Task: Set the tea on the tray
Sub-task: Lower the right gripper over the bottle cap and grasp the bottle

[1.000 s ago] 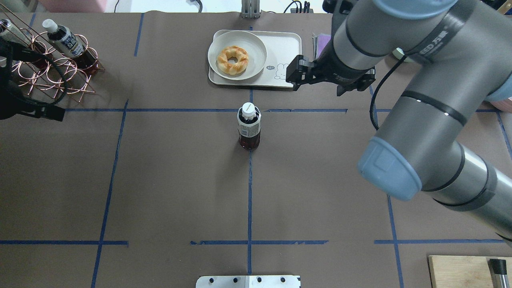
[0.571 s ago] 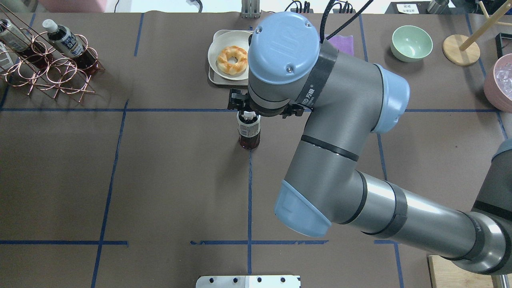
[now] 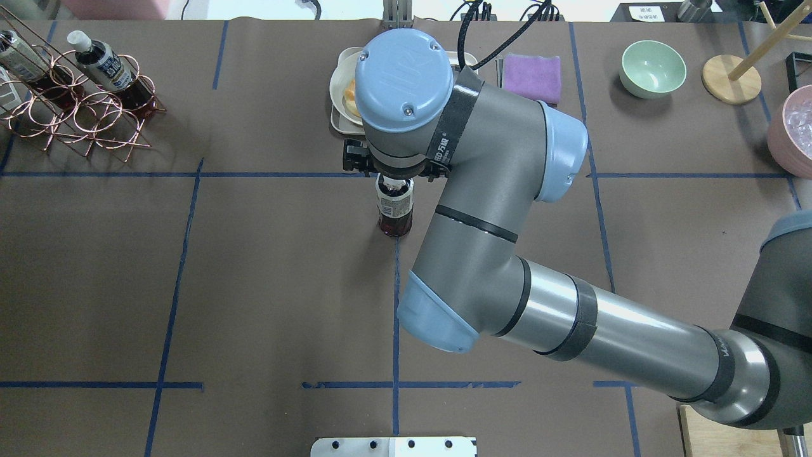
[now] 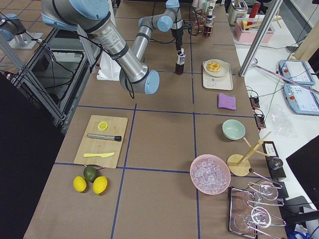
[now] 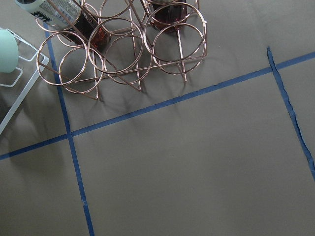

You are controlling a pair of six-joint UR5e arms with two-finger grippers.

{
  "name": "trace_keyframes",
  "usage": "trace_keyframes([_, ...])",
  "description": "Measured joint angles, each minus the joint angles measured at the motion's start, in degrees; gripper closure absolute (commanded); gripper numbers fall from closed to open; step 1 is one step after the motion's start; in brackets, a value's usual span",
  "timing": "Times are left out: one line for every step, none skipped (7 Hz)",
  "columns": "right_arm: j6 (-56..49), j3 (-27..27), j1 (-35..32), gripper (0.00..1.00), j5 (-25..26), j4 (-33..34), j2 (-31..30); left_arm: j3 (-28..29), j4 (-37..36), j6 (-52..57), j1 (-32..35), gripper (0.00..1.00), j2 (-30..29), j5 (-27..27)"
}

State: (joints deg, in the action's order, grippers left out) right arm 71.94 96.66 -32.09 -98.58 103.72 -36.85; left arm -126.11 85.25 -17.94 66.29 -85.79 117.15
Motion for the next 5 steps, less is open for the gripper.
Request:
trace_keyframes([-0.09, -0.95, 0.0, 0.24, 0.26, -0.74, 0.13, 0.04, 0.0, 0.01, 0.01, 0.0, 0.0, 0.0])
trace_keyframes([-0.12, -1.37, 0.0, 0.33, 0.33, -1.08, 0.17, 0.06, 0.0, 0.01, 0.04, 0.0, 0.01, 0.0])
trace_keyframes([-0.17, -1.54, 0.01, 0.38, 0.33, -1.19, 0.17, 0.07, 0.0, 0.01, 0.06, 0.0, 0.01, -0.02])
trace_keyframes([-0.32, -1.67, 0.01, 0.42, 0.32, -1.23, 0.15, 0.08, 0.0, 0.01, 0.07, 0.0, 0.01, -0.05])
trace_keyframes([-0.46, -1.7, 0.0, 0.44, 0.3, -1.24, 0.13, 0.08, 0.0, 0.01, 0.07, 0.0, 0.01, -0.06])
